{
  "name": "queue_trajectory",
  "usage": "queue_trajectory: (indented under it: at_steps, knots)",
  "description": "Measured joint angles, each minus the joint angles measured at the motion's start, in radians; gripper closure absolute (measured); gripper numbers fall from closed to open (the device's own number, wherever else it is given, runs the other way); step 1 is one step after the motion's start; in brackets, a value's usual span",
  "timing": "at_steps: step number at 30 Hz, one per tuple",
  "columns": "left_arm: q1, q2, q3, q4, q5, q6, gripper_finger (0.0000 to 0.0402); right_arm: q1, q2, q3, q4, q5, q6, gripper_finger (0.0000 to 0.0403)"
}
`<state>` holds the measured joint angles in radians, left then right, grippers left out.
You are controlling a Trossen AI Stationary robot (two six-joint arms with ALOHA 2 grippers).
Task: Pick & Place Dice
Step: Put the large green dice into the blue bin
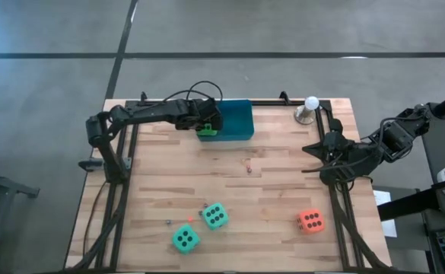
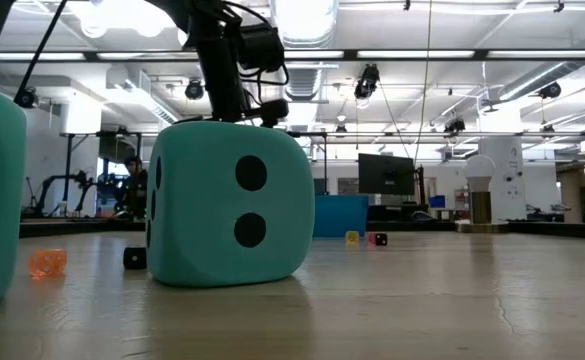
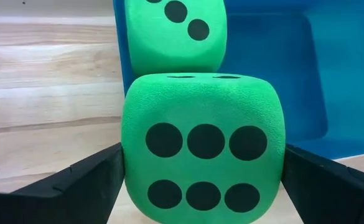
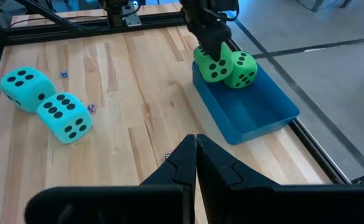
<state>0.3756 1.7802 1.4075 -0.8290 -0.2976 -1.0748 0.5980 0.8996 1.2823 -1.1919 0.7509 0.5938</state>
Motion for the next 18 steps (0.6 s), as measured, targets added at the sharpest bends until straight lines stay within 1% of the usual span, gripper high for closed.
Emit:
queue_trajectory:
  at_steps: [14, 18]
  knots:
    - [0.0, 0.0, 0.0, -0.013, -0.001, 0.003, 0.0002, 0.0, 0.0, 0.0, 0.0, 0.0, 0.0, 0.0394]
    - [0.0, 0.0, 0.0, 0.006, -0.001, -0.002, 0.0006, 0.0, 0.0, 0.0, 0.0, 0.0, 0.0, 0.0394]
